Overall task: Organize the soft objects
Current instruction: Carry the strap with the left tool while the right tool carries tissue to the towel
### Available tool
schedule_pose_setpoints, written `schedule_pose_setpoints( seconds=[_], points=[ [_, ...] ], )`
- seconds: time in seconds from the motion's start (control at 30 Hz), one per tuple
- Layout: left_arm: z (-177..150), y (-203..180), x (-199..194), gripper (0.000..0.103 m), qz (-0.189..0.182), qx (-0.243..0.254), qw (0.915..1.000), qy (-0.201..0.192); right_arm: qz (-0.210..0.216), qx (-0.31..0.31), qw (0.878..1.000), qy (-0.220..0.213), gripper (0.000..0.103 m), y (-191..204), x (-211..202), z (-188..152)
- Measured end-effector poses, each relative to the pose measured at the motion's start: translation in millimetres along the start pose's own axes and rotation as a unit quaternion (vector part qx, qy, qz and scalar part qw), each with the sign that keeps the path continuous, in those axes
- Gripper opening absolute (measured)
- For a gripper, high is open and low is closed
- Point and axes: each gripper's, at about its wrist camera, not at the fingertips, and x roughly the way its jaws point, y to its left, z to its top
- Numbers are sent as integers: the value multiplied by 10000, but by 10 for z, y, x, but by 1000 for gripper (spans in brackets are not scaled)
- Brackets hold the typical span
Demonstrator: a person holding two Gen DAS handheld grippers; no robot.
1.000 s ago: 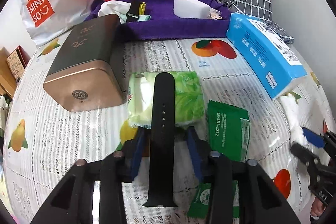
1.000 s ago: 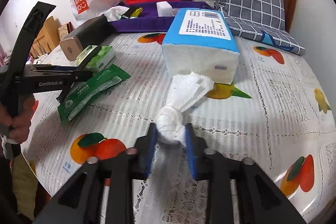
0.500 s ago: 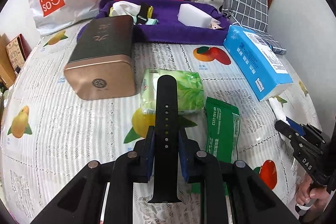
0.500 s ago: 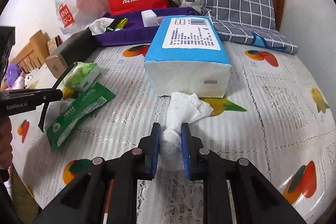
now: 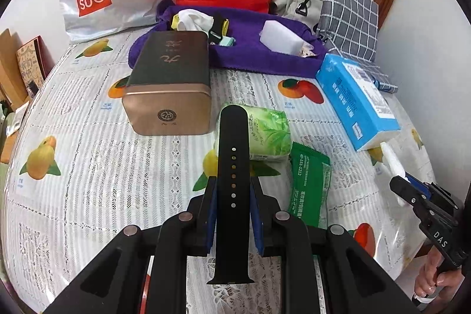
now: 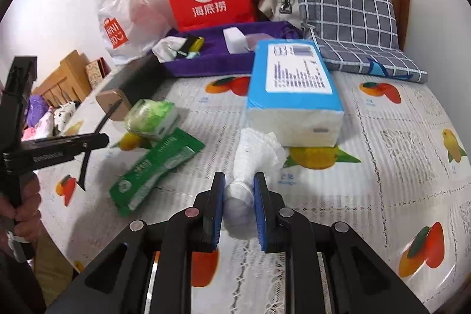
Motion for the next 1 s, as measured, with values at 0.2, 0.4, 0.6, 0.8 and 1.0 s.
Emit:
schedule_pose_setpoints(
  seconds=[0.2,0.4,0.6,0.8,1.0],
  points=[
    [56,35,-106,20,6,-74,9999,-97,-4,-117,9998,-165,19,82,-167,155],
    [128,85,-195,20,-24,-149,9998,-163,68,-219,9994,-265,19,187,-251,302],
    [248,113,-293,20,-36,-157,9994,-293,79,-320,9988,-375,19,247,-298,452],
    [359,111,-389,20,-30,-108,9991,-418,133,-325,9983,-471,19,259,-310,613],
    [456,114,-447,20,8,-88,9988,-478,144,-432,9975,-538,19,304,-298,768]
  ],
)
